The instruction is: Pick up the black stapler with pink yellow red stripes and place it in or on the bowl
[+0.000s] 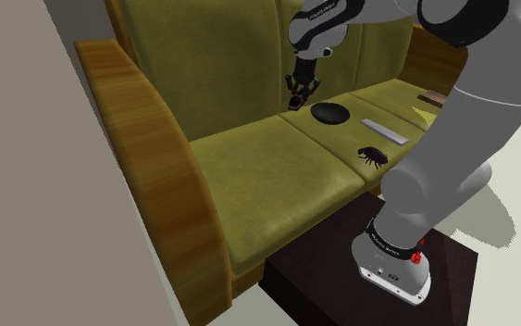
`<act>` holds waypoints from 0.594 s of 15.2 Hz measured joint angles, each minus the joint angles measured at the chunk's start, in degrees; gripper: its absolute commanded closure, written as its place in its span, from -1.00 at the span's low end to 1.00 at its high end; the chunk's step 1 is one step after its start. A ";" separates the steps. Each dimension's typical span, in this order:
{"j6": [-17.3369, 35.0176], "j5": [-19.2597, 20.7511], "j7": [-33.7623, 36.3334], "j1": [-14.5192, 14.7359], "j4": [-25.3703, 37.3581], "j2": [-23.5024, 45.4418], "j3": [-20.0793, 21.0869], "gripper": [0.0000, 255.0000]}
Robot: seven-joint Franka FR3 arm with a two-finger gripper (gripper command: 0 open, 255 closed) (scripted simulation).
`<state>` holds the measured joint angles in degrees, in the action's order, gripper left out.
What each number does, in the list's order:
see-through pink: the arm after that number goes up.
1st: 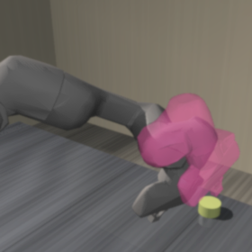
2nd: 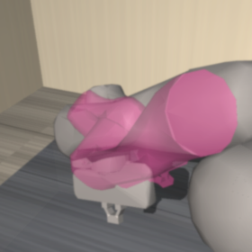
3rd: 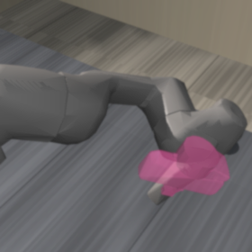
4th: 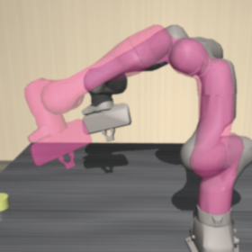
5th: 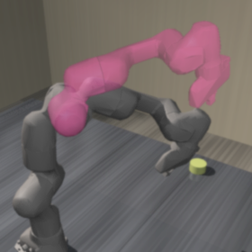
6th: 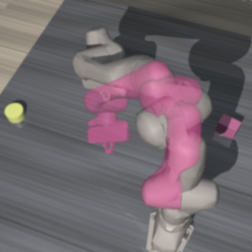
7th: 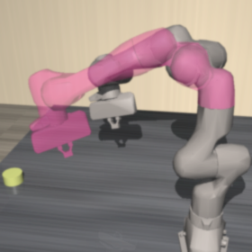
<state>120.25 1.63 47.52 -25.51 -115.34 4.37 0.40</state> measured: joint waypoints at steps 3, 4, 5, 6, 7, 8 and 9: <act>-0.20 -0.21 -4.22 -2.21 -0.04 -0.34 -1.90 1.00; -0.15 -0.30 -5.71 -2.98 0.04 -0.26 -2.57 1.00; -0.20 -0.41 -7.12 -3.71 0.57 0.21 -3.20 1.00; -0.25 -0.51 -8.35 -4.36 1.00 0.57 -3.74 1.00; -0.16 -0.61 -9.69 -5.08 1.37 1.00 -4.33 1.00; -0.22 -0.70 -10.96 -5.75 1.56 1.11 -4.88 1.00; -0.27 -0.84 -12.15 -6.37 2.25 1.72 -5.37 1.00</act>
<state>119.98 0.79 35.37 -31.88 -113.08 6.09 -4.97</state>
